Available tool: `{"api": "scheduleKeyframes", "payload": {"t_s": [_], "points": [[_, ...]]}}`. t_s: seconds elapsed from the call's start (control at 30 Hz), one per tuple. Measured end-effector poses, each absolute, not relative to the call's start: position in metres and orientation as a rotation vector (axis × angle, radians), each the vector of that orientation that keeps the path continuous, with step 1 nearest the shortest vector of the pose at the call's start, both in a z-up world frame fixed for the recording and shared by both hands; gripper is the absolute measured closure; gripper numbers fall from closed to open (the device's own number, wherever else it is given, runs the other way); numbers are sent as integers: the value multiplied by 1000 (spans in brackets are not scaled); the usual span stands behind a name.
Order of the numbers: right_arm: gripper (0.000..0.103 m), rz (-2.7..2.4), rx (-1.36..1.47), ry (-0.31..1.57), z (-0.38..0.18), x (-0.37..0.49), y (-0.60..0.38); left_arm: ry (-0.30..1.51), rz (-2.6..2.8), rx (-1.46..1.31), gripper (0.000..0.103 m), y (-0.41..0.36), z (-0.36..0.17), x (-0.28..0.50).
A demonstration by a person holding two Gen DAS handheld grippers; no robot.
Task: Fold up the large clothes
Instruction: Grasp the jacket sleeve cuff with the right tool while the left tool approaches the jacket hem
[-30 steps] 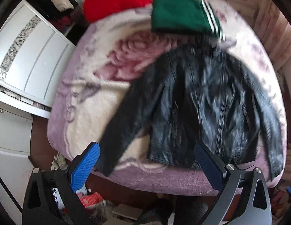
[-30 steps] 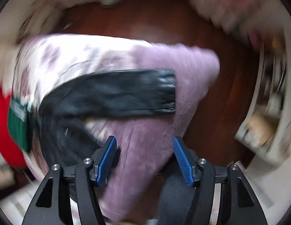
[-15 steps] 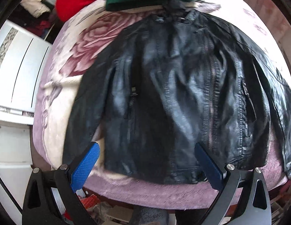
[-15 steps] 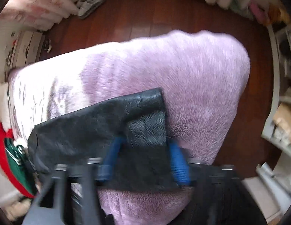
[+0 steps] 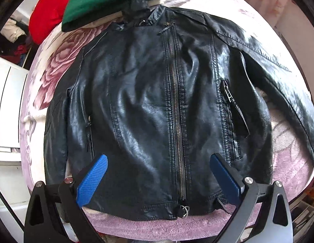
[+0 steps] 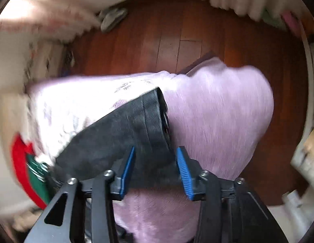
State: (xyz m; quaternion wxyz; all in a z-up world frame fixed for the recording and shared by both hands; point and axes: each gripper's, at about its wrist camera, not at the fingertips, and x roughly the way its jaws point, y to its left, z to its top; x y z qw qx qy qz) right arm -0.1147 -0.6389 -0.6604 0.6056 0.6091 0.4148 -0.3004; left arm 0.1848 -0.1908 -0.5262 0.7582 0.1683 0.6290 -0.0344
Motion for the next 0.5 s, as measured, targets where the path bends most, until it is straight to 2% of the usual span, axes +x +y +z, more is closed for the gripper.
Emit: {"api": "scheduleKeyframes", "payload": {"t_s": [0.03, 0.1, 0.2, 0.33, 0.5], "points": [[47, -686, 1461, 915, -666, -122, -628, 1374, -73, 373, 0, -191, -529, 186], [34, -670, 1541, 830, -680, -125, -610, 1398, -68, 373, 0, -190, -537, 187], [34, -715, 1649, 777, -702, -126, -588, 1413, -48, 371, 0, -186, -541, 192], [33, -814, 1728, 559, -681, -165, -556, 1400, -49, 371, 0, -184, -541, 197], [27, -788, 1680, 615, -678, -170, -534, 1407, -55, 379, 0, -182, -547, 198]]}}
